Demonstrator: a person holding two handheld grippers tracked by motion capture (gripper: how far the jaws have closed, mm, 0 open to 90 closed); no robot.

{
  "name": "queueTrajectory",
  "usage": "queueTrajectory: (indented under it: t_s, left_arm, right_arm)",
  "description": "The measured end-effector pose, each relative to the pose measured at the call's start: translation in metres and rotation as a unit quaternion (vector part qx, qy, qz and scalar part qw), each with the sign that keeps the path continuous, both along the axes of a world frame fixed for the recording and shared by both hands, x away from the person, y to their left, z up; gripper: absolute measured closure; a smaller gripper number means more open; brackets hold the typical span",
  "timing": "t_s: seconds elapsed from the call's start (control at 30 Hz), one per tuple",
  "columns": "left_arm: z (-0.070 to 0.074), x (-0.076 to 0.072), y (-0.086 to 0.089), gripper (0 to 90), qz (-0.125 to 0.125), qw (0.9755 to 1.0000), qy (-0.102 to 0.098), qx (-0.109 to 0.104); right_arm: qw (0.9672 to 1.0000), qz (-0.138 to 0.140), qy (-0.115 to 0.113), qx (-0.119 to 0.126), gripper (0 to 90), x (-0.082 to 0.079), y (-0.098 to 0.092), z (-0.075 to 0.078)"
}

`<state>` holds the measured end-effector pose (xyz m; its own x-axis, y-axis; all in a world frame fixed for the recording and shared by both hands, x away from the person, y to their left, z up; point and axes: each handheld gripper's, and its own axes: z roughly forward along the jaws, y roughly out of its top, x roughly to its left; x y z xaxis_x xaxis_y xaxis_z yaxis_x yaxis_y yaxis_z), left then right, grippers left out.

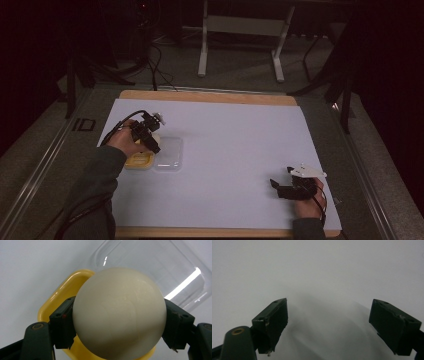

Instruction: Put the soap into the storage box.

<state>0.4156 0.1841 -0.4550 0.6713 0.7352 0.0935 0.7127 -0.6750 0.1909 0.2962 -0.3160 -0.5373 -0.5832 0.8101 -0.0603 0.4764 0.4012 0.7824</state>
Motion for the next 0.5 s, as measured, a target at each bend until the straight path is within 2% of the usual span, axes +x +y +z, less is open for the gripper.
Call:
queueTrajectory:
  t_s: [0.03,0.5]
  left_arm:
    - [-0.0009,0.0006,0.0019,25.6,0.009,1.0000,0.001,-0.004]
    - [-0.0013,0.0021,0.0109,25.6,0.035,0.9994,-0.001,0.000]
  right_arm:
    - [1.0000,0.000,0.000,0.000,15.4,0.0000,0.0000,0.0000]
    - [1.0000,0.000,-0.001,0.000,15.4,-0.0005,0.0001,0.0001]
